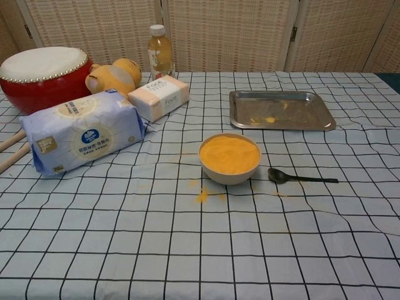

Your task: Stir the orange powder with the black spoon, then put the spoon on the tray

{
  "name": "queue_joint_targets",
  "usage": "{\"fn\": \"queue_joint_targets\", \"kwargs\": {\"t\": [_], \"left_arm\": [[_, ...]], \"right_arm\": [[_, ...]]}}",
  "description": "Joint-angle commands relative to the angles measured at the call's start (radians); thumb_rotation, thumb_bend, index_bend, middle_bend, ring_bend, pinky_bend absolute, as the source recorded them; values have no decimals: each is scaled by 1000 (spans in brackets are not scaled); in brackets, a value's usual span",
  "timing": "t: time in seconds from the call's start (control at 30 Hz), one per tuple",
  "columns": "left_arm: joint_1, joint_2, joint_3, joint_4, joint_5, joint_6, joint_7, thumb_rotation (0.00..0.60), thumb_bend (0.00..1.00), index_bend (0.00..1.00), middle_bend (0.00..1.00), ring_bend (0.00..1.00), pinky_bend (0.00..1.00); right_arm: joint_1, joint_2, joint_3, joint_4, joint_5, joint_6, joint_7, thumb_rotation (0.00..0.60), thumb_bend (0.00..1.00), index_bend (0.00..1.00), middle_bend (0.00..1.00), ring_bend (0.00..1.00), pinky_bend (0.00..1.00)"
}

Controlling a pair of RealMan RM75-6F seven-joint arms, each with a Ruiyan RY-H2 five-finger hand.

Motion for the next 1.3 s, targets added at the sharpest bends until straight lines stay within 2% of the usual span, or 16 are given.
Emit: {"fn": "queue_joint_targets", "kwargs": {"t": [0.03, 0.37, 0.57, 0.63, 0.8, 0.93, 1.3], "left_arm": [[-1, 0, 2, -2, -2, -5, 1, 600, 434, 0, 0, 0, 99], [-7, -1, 5, -8, 7, -11, -2, 600, 433, 0, 0, 0, 100], [-12, 8, 10, -7, 9, -26, -30, 600, 431, 0, 0, 0, 102], [-13, 12, 13, -11, 13, -28, -37, 600, 432, 0, 0, 0, 105], [-13, 22, 18, -13, 16, -32, -56, 600, 433, 0, 0, 0, 106], [-14, 32, 20, -15, 10, -40, -75, 600, 432, 0, 0, 0, 106], [-17, 44, 19, -11, 1, -52, -110, 600, 434, 0, 0, 0, 107]], "right_arm": [[1, 1, 0, -2, 3, -3, -3, 600, 268, 0, 0, 0, 0], [18, -16, -4, -9, -9, -23, 4, 600, 267, 0, 0, 0, 0], [105, -61, 16, -34, -24, -132, -43, 600, 268, 1, 0, 0, 0], [140, -88, 30, -42, -6, -184, -88, 600, 267, 37, 0, 0, 0], [215, -165, 74, -30, 75, -296, -183, 600, 268, 284, 0, 0, 0], [263, -241, 106, 13, 152, -358, -248, 600, 269, 384, 0, 0, 0], [351, -391, 142, 154, 280, -444, -325, 600, 275, 464, 0, 0, 0]]}}
